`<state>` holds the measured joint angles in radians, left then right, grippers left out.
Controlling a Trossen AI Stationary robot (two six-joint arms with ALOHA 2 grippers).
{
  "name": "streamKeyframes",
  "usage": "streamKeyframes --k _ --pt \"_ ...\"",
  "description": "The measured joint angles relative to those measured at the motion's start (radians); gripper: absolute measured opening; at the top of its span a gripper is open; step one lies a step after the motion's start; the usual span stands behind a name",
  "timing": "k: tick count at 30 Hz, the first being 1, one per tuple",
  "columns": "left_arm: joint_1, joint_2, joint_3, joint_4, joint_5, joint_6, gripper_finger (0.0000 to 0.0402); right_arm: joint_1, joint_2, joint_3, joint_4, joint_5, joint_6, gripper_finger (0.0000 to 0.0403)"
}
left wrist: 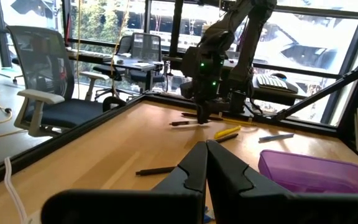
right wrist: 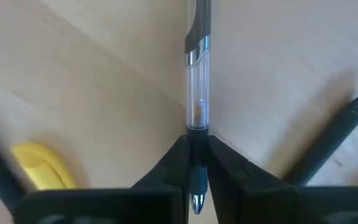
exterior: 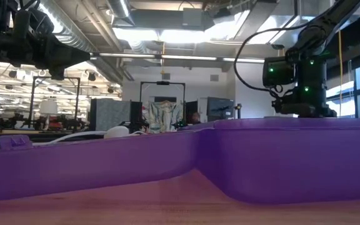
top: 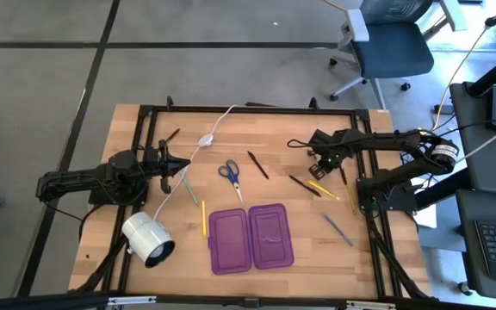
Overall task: Pick & place school supplies into a supply box
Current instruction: Put the transparent pen into the purple supply box
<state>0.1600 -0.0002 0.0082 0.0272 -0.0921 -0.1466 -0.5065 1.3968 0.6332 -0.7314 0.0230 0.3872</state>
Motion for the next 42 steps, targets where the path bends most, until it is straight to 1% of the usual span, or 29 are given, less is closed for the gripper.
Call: streamKeyframes --k 7,13,17,20,23,28,34,37,39,42 --pt "0.0 0.0 0.0 0.0 0.0 0.002 0.0004 0.065 -0.002 0.029 0.032 -0.136 0.02 0.0046" --pt "0.0 0.0 0.0 0.0 0.0 0.002 0.0004 0.141 -0.002 0.104 0.048 -0.169 0.05 0.0046" --pt "0.0 0.0 0.0 0.0 0.0 0.001 0.0004 0.232 -0.002 0.161 0.127 -0.244 0.083 0.0047" --pt "0.0 0.0 0.0 0.0 0.0 0.002 0.0004 0.325 -0.002 0.205 0.175 -0.259 0.161 0.0047" --pt "0.0 0.0 0.0 0.0 0.0 0.002 0.0004 0.431 -0.002 0.255 0.194 -0.232 0.269 0.0047" --pt "0.0 0.0 0.0 0.0 0.0 0.002 0.0004 0.634 -0.003 0.309 0.223 -0.145 0.435 0.0047" --pt "0.0 0.0 0.0 0.0 0.0 0.002 0.0004 0.858 0.025 0.311 0.326 0.032 0.666 0.0047" --pt "0.0 0.0 0.0 0.0 0.0 0.002 0.0004 0.931 0.084 0.31 0.365 0.126 0.746 0.0047" --pt "0.0 0.0 0.0 0.0 0.0 0.002 0.0004 0.959 0.128 0.31 0.408 0.149 0.786 0.0047" --pt "0.0 0.0 0.0 0.0 0.0 0.002 0.0004 0.983 0.194 0.31 0.503 0.151 0.793 0.0047"
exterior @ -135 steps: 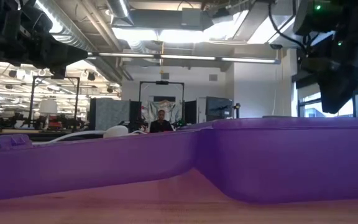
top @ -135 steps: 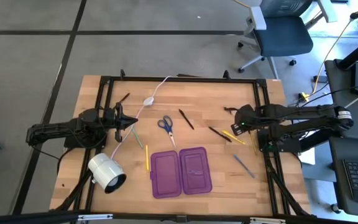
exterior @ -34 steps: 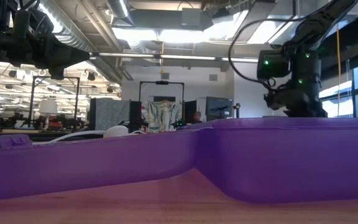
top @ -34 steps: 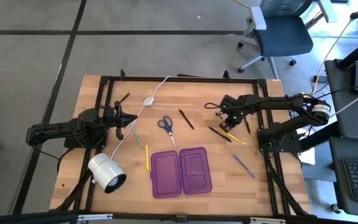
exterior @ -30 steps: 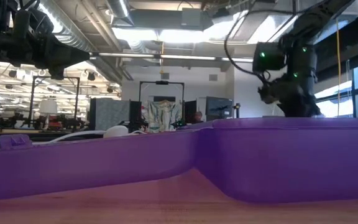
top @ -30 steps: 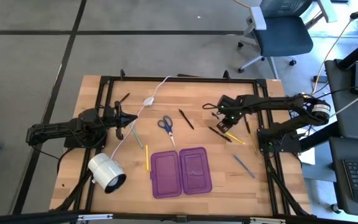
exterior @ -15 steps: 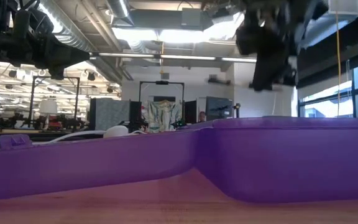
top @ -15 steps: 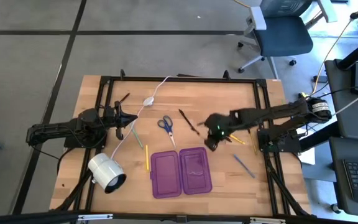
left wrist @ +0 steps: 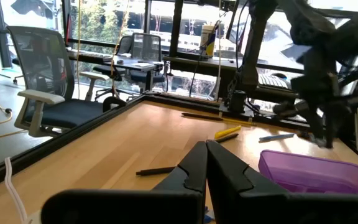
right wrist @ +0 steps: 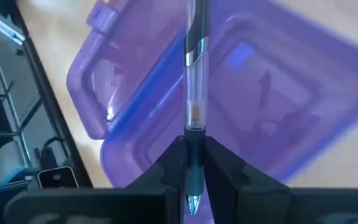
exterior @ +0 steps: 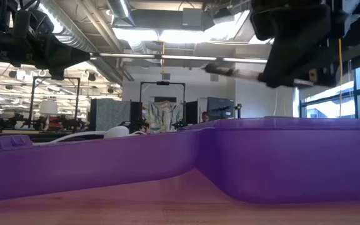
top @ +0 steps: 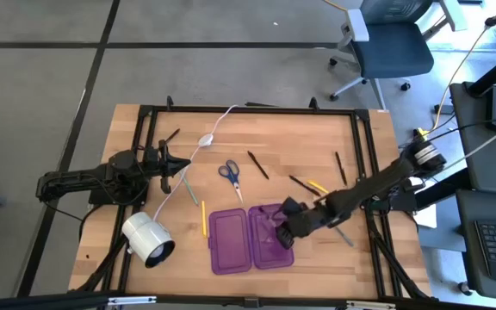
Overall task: Pick & place school supplies into a supply box
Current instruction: Put the transparent pen into the purple supply box
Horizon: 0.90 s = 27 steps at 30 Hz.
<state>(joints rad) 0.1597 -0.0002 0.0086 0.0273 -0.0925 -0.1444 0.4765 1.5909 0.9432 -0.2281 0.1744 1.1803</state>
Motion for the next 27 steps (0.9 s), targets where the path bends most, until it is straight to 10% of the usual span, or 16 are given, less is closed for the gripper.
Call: streamKeyframes --k 27 --pt "0.0 0.002 0.0 0.0 -0.003 0.0 0.0004 -0.003 0.412 0.391 -0.412 -0.093 0.047 0.0047"
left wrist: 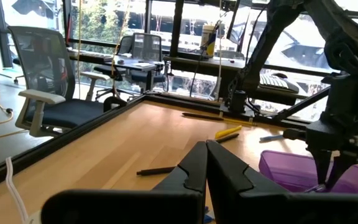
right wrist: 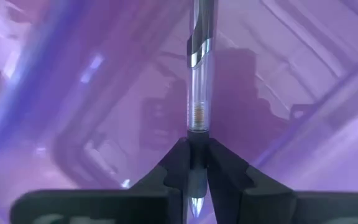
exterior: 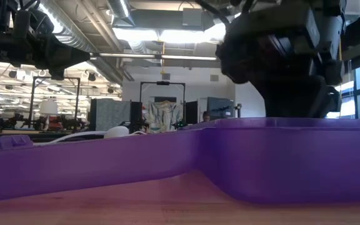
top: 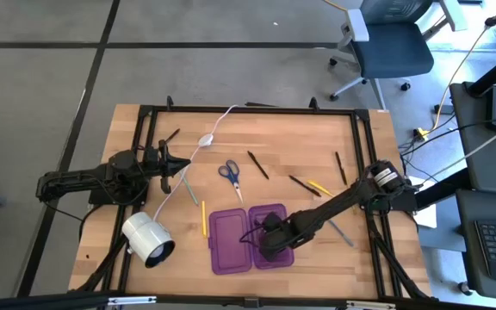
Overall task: Pick & place school supplies into a supply box
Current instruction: Put the transparent pen into the purple supply box, then put the light blue pen into the purple supply box
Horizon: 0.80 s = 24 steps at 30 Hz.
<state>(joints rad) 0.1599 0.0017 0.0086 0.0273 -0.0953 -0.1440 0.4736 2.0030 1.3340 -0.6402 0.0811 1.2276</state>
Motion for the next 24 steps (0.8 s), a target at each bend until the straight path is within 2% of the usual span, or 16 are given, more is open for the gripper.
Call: streamKeyframes --k 9,20,24 --pt "0.0 0.0 0.0 0.0 0.001 0.0 0.0004 0.0 0.001 0.006 -0.003 -0.032 -0.001 0.0053" --pt "0.0 0.0 0.0 0.0 0.002 0.0 0.0004 -0.001 0.0 0.006 -0.041 -0.032 -0.005 0.0124" --pt "0.0 0.0 0.0 0.0 0.002 0.0 0.0004 -0.001 -0.038 0.005 -0.071 -0.017 -0.005 0.0142"
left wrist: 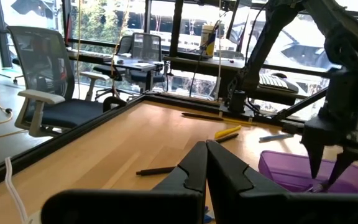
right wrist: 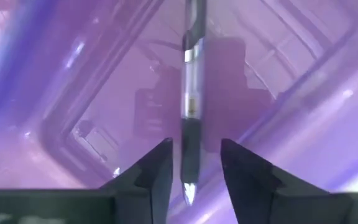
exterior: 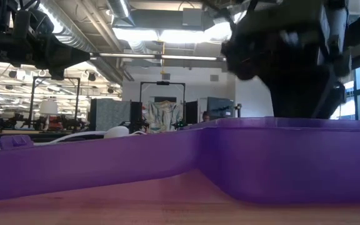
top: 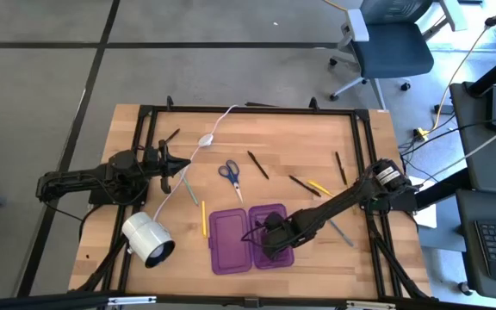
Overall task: Pick & place school supplies into a supply box
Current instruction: Put the light blue pen into the purple supply box
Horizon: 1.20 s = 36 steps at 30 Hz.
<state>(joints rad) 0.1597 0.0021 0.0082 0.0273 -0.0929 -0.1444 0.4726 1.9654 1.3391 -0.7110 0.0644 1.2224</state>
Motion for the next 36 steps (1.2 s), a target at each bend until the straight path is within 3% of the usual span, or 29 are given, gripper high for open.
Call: streamKeyframes --k 10,17,23,29,36 --pt "0.0 0.0 0.0 0.0 0.0 0.0 0.0004 0.016 -0.202 0.0 -0.334 0.078 0.038 0.0147" --pt "0.0 0.0 0.0 0.0 0.001 0.0 0.0004 0.035 -0.23 -0.026 -0.623 0.06 0.078 0.0147" --pt "0.0 0.0 0.0 0.0 0.0 0.0 0.0004 0.045 -0.257 -0.168 -0.58 0.011 0.061 0.0147" --pt "0.0 0.0 0.0 0.0 0.001 0.0 0.0004 0.064 -0.433 -0.394 -0.335 0.016 0.105 0.0147" --pt "0.0 0.0 0.0 0.0 0.0 0.0 0.0004 0.061 -0.551 -0.582 -0.21 0.023 0.078 0.0147"
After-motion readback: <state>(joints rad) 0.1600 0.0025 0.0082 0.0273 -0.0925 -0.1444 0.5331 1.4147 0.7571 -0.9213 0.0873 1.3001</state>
